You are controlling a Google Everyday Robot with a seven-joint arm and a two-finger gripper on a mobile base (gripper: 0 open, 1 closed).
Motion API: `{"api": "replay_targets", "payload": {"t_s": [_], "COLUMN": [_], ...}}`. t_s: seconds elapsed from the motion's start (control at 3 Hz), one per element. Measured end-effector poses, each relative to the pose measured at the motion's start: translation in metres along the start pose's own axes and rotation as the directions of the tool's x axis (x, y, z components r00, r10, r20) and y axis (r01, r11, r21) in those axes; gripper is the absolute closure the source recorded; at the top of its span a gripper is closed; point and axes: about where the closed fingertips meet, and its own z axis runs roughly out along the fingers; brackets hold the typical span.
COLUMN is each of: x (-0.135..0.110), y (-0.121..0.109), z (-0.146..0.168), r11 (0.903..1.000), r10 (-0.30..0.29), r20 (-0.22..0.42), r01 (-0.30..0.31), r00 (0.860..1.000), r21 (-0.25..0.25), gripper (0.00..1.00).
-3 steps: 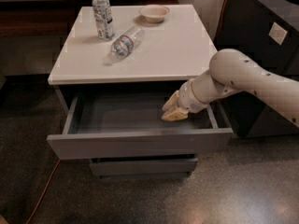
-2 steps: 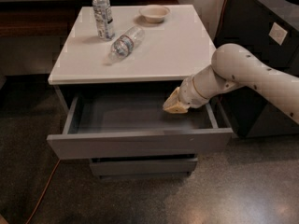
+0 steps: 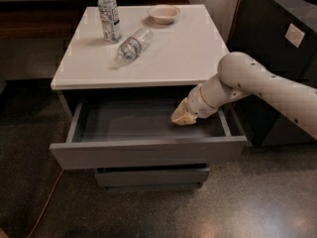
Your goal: Place water bottle into top drawer
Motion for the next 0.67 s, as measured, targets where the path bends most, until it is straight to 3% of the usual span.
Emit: {"api": "replay_targets", "payload": {"t_s": [0.67], "x": [0.0250], "y": [0.0252], "z": [0.0291], "r11": [0.9969], "r10": [0.023], "r20": [-0.068], "r01": [-0.028], "r00": [0.997], "r21": [-0.073], "gripper": [1.00]}}
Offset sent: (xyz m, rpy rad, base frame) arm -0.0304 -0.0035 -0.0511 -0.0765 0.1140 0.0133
